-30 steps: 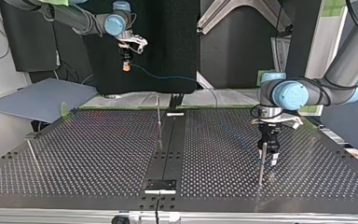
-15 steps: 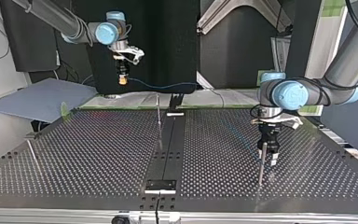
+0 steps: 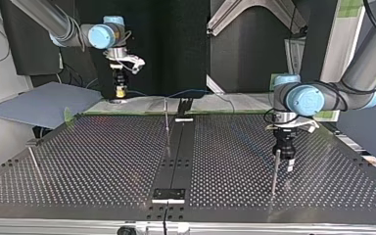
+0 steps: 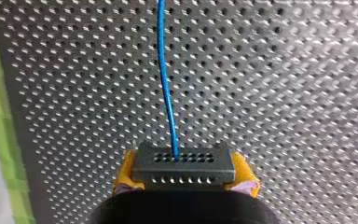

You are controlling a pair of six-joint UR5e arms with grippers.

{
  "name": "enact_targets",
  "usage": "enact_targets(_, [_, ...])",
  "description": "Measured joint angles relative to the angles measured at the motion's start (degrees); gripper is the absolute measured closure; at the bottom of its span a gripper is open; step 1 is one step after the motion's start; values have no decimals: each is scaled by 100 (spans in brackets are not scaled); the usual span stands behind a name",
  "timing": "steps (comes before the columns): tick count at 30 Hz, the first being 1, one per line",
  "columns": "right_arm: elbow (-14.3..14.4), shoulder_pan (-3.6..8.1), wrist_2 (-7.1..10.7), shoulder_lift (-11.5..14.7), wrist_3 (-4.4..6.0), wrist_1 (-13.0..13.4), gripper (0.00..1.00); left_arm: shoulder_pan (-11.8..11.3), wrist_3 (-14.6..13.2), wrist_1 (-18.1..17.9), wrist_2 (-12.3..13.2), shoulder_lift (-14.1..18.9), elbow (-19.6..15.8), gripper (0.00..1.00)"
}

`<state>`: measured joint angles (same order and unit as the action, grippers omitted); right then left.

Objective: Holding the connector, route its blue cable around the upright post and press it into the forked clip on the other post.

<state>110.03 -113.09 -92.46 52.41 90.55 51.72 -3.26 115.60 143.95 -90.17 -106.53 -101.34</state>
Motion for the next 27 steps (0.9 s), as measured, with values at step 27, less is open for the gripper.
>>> enact_targets(27, [79,107,0,-57,-87,-36,100,-142,837,368,-13,7,-6,2])
